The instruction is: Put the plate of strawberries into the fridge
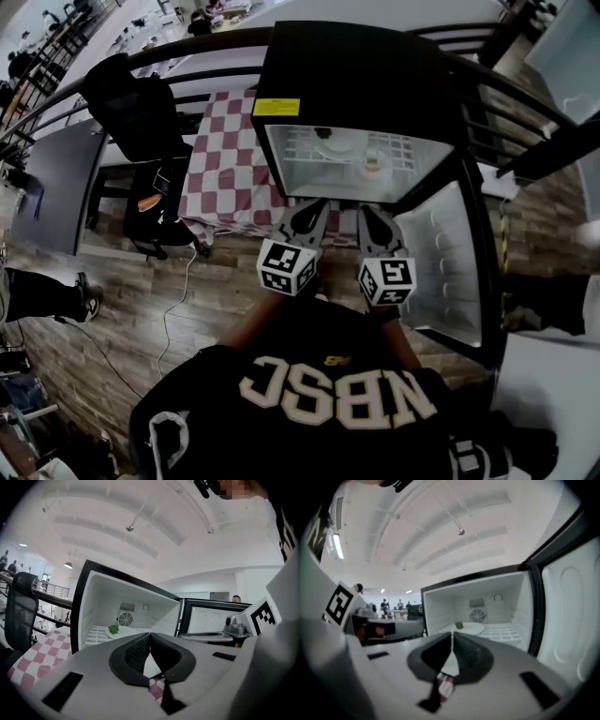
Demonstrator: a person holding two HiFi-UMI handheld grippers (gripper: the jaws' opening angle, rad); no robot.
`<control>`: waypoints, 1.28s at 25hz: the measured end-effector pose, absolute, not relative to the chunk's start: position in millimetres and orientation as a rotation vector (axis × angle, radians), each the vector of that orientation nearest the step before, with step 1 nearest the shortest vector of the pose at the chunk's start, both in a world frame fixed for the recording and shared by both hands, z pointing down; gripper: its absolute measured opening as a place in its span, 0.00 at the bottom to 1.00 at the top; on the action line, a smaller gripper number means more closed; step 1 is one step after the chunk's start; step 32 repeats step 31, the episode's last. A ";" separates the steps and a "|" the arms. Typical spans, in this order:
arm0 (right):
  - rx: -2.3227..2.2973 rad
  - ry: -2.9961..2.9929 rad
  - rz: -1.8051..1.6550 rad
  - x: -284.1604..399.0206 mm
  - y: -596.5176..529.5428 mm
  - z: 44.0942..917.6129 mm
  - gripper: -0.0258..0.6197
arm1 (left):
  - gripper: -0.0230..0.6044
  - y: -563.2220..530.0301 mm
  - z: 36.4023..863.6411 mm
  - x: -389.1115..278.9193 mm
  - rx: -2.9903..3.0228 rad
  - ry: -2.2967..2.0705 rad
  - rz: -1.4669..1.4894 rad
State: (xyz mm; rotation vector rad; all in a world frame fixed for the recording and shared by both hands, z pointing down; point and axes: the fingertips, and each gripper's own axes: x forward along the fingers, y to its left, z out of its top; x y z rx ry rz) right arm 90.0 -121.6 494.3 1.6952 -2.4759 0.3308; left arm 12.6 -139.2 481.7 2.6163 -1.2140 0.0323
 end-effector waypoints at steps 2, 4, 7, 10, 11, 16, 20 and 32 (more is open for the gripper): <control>1.693 -2.479 0.315 90.8 -104.9 492.9 0.08 | 0.07 -123.9 480.5 11.9 2.606 -1.232 0.010; 1.706 -2.482 0.320 94.1 -90.0 492.0 0.08 | 0.07 -108.4 481.2 12.2 2.598 -1.233 -0.003; 1.725 -2.486 0.314 98.5 -71.3 489.0 0.08 | 0.07 -87.2 479.7 13.2 2.604 -1.237 -0.007; 1.724 -2.494 0.307 99.4 -55.0 486.7 0.08 | 0.07 -70.3 474.8 15.4 2.615 -1.247 -0.028; 1.722 -2.498 0.305 99.1 -51.0 486.1 0.07 | 0.07 -66.5 473.2 16.0 2.619 -1.249 -0.033; 1.706 -2.529 0.293 92.5 -40.1 482.6 0.07 | 0.07 -57.3 465.4 12.2 2.621 -1.274 -0.059; 1.696 -2.546 0.267 88.8 -40.4 478.8 0.07 | 0.07 -54.0 459.4 12.7 2.640 -1.288 -0.065; 1.688 -2.547 0.287 88.0 -66.1 484.5 0.07 | 0.07 -77.7 467.8 10.7 2.620 -1.301 -0.025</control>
